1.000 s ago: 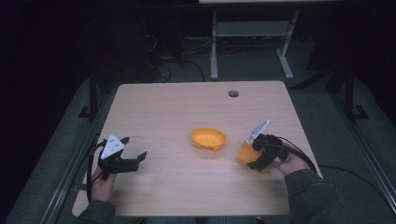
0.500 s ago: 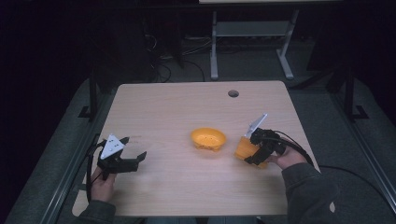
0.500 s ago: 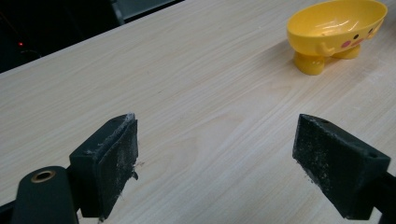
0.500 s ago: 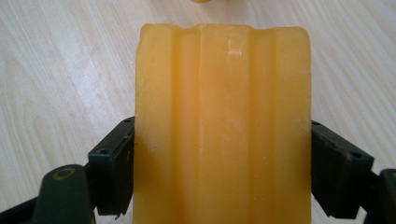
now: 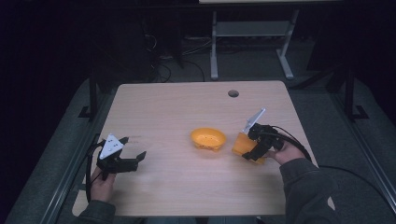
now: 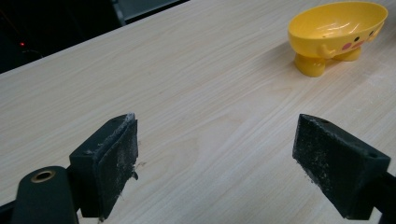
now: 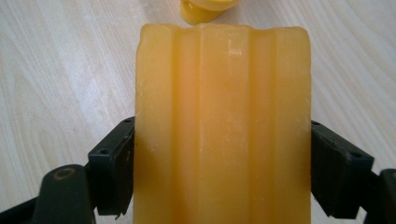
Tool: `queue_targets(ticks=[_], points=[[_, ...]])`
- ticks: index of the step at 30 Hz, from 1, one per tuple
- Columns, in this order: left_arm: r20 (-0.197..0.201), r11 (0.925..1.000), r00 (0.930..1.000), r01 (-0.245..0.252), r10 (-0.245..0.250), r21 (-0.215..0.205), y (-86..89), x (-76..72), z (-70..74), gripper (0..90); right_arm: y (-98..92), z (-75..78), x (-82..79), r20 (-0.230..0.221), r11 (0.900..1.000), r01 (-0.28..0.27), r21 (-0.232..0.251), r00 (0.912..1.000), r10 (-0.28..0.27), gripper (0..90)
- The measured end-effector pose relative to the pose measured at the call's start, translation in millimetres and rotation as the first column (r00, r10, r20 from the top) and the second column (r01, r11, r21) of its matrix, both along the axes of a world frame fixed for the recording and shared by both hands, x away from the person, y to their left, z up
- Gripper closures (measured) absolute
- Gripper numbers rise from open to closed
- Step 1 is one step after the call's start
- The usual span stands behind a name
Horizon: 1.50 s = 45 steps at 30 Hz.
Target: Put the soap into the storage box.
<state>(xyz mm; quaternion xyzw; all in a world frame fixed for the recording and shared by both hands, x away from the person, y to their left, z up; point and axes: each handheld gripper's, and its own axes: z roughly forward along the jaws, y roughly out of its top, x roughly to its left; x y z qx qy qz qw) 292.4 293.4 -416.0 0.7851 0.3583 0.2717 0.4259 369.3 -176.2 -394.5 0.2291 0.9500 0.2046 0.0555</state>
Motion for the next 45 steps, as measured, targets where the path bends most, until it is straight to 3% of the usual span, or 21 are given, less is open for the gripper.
queue_targets(ticks=[45], points=[[-0.003, 0.9999, 1.0, -0.005, 0.005, -0.01, 1.1, 0.0, 0.2, 13.4, 26.5, 29.7, 25.7, 0.024, 0.998, -0.062, -0.002, 0.9978, 0.062, 20.6]])
